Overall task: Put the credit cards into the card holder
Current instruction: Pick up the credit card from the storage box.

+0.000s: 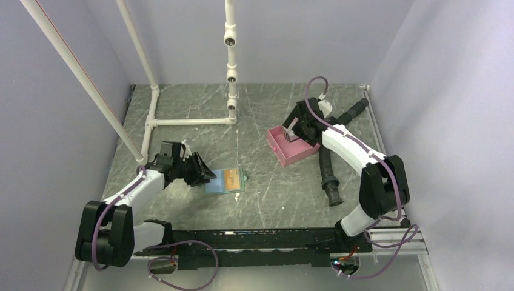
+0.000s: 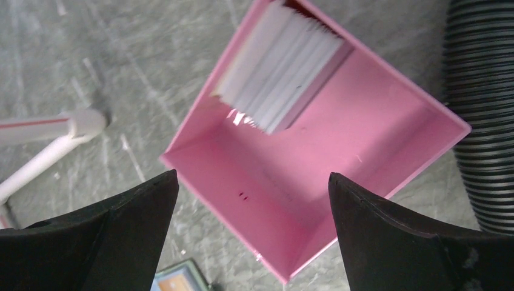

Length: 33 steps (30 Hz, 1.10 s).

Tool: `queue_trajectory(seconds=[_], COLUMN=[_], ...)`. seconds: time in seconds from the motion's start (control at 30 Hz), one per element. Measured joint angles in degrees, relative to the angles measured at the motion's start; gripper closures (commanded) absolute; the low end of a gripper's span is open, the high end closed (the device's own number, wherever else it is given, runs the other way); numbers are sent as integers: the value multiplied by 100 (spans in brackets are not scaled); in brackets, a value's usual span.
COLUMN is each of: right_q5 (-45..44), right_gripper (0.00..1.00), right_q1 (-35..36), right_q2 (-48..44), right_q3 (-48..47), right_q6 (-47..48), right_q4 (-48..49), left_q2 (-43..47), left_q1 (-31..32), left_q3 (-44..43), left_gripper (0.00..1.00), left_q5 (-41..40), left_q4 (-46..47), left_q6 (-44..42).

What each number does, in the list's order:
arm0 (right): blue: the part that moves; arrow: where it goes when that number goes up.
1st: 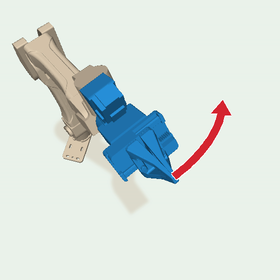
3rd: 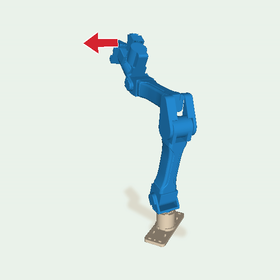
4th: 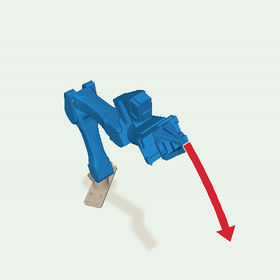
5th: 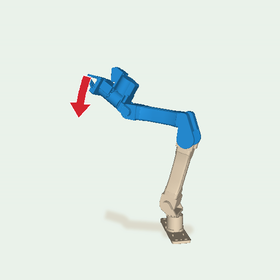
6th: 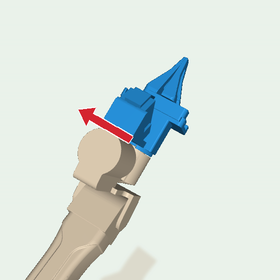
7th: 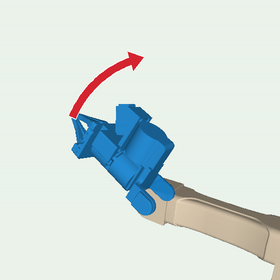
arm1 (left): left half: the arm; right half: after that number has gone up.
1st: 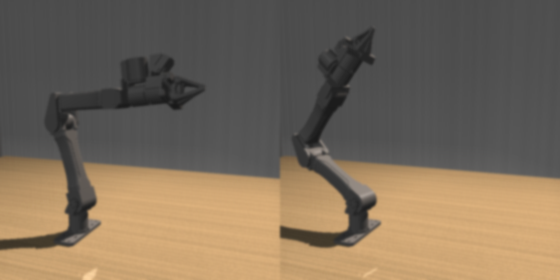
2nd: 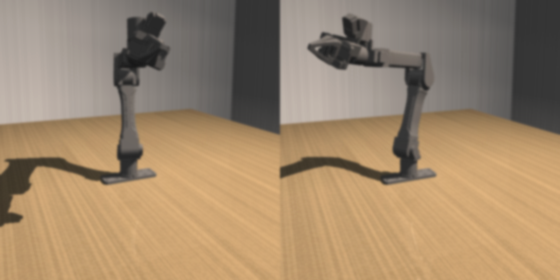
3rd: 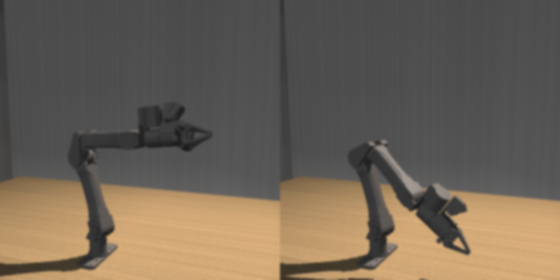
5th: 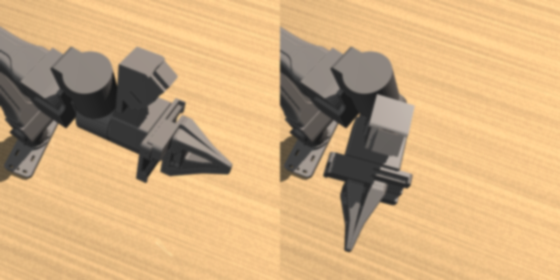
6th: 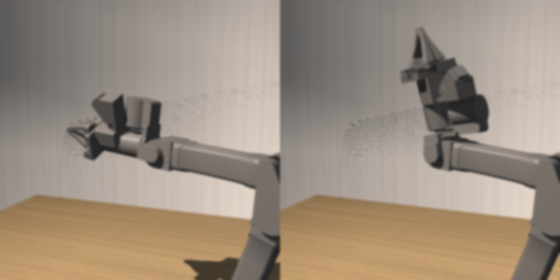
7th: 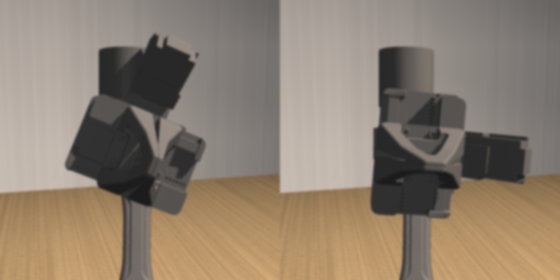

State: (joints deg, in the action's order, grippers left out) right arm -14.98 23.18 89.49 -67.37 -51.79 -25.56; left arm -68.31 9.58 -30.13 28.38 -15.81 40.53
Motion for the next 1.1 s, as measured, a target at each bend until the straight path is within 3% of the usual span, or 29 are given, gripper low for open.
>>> queue_trajectory(seconds=[0.2,0.57,0.9,1.1], right_q5=[26,223,337,378], right_gripper=[8,25,47,51], right_q1=[-321,-365,-448,-518], right_q2=[487,940,1010,1071], right_q3=[61,297,848,896], right_q6=[-144,-313,-588,-645], right_q4=[157,1285,2155,2437], left_q2=[105,214,264,293], left_q1=[0,0,0,0], left_q3=[-111,-114,-114,-114], left_gripper=[50,49,49,49], left_q5=[42,164,177,177], left_q4=[-133,-153,-168,-175], left_q6=[-125,-201,-221,-225])
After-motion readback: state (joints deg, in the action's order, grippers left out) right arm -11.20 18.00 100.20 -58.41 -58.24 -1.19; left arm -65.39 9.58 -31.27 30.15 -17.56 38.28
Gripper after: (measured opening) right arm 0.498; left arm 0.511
